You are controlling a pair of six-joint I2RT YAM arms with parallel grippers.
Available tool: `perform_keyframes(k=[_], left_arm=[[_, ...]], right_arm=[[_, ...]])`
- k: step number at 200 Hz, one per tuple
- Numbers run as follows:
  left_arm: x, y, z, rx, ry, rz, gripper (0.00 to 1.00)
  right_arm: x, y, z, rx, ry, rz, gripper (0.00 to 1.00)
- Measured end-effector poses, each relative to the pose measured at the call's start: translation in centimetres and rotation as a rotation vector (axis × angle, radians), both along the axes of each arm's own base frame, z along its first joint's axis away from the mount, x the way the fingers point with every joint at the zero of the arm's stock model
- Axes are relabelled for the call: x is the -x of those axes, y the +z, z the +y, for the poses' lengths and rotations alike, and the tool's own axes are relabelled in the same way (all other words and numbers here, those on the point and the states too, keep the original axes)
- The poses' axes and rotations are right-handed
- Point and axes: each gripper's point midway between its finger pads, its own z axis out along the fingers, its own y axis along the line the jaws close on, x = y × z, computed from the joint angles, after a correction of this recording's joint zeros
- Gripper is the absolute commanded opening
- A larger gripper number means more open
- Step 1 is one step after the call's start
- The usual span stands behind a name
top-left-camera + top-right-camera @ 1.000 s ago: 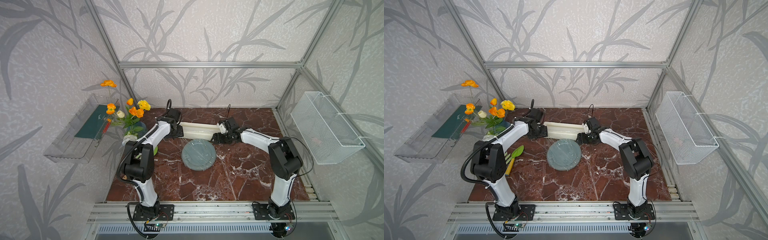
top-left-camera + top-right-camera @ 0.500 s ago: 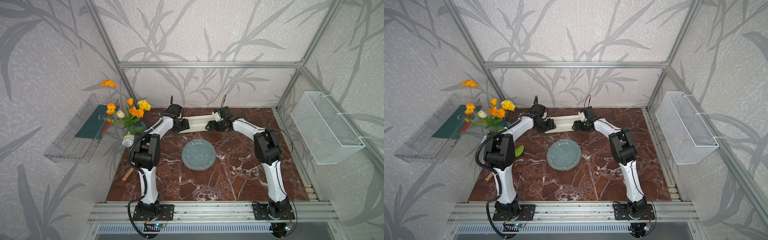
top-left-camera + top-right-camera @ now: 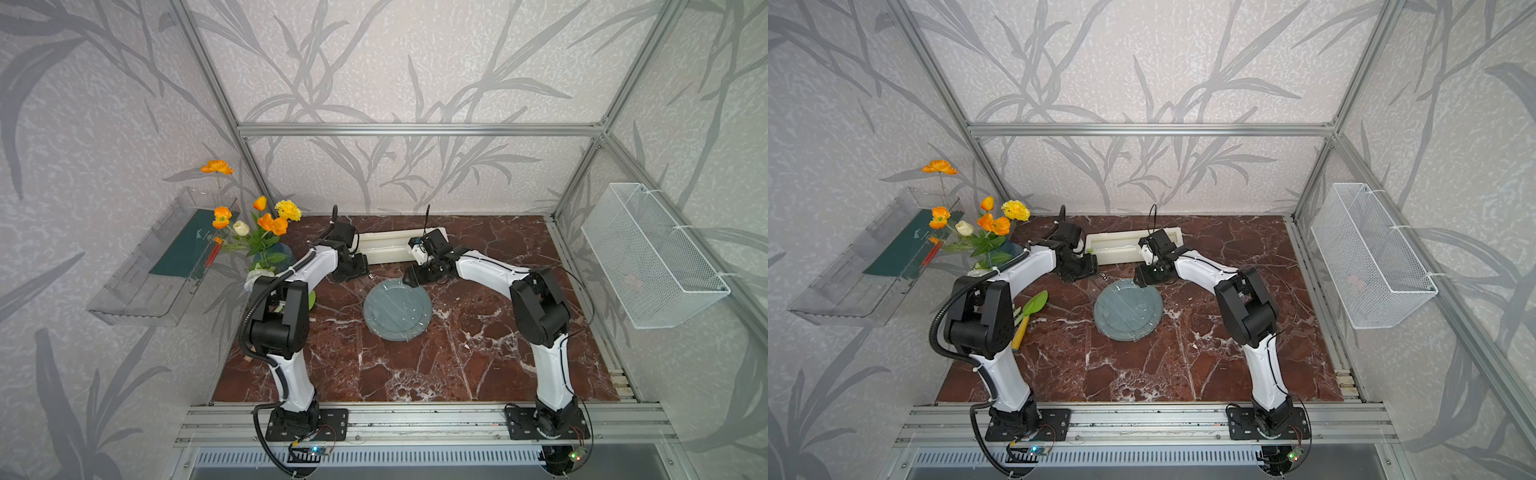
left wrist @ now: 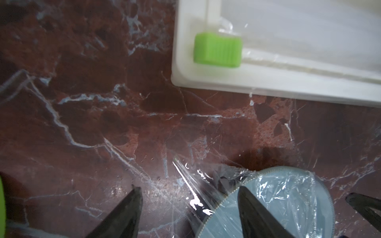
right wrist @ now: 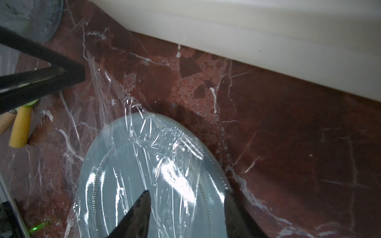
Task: Wrap the plate with plastic wrap
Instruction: Move the plastic wrap cutting box to the center of the board, then cover the plate with plastic wrap.
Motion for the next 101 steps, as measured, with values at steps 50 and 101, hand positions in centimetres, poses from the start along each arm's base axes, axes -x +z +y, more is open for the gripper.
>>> perform_keyframes(k=[50,101], left_arm=[[0.0,-1.7,-0.4,0.016,-0.004,0.022,0.69],[-0.1,-2.5,-1.0,0.056,0.000,0.017,0.61]], right_arm=[[-0.1,-0.8,0.5,0.034,0.008,-0.005,0.49],[0.0,-2.1,1.0,0.044,0.014,0.016,0.49]])
